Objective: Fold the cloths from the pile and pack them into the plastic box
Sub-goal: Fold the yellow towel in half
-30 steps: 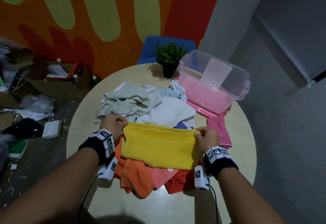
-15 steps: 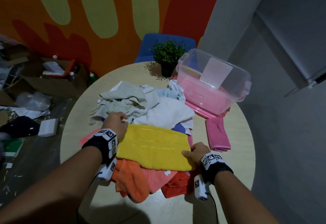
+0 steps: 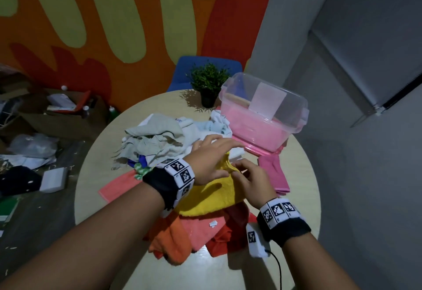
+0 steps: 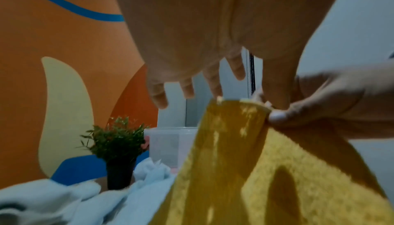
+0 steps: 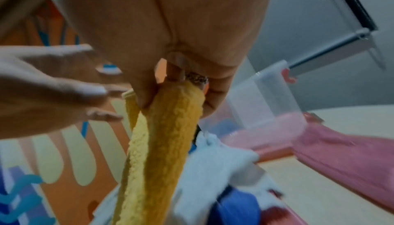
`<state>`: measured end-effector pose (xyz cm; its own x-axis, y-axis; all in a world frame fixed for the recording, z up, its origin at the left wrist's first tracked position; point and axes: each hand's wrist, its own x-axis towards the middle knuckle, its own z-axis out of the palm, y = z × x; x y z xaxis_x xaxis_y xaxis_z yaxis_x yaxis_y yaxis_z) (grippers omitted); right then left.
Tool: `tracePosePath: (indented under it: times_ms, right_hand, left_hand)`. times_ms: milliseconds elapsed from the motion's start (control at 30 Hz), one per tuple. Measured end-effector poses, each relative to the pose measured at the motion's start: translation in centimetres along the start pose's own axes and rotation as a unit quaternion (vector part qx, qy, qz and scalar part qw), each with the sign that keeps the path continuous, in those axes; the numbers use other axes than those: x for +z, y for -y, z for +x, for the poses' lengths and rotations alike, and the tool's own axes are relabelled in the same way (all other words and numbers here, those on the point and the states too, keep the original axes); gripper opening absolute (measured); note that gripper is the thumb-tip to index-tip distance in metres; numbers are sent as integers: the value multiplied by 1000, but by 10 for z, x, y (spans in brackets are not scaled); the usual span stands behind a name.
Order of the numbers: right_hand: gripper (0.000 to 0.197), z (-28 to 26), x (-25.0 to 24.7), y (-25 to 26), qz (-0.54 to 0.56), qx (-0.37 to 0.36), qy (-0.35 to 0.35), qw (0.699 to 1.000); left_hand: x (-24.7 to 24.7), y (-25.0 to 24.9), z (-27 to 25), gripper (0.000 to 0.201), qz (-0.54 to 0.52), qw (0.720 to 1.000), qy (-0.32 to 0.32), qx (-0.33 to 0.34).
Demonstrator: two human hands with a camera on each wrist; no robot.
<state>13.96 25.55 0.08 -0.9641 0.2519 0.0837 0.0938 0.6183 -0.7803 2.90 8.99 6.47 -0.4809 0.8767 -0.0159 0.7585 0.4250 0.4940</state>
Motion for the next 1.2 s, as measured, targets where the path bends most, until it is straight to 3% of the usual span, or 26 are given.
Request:
tracePosePath:
  times_ms: [100, 167, 267, 400, 567, 733, 900, 1200]
  right_hand:
    - [21, 0, -24, 37, -4, -57, -29, 998]
    - [24, -1, -42, 61, -7, -77, -48, 996]
    - [24, 2, -66, 86, -11, -95, -76, 992]
    - [27, 7, -89, 103, -101, -97, -34, 990]
    - [19, 12, -105, 112, -190, -108, -43, 975]
    - [11, 20, -114, 117, -172, -127, -91, 973]
    - [7, 21, -121, 123, -166, -148, -112, 969]
    - [13, 19, -131, 132, -154, -121, -120, 973]
  left_hand:
    - [-17, -9, 3, 58, 20, 1000, 3, 18]
    - [-34, -12, 3, 40, -11, 998, -42, 36]
    - [-61, -14, -1, 31, -113, 984, -123, 61]
    - [-90, -11, -7, 19, -90, 974, -191, 83]
    - [-114, -9, -17, 18, -109, 980, -161, 50]
    - [-129, -11, -25, 16, -163, 978, -128, 34]
    - [-135, -12, -28, 15, -139, 980, -138, 18]
    - [-142, -12, -28, 22, -70, 986, -148, 18]
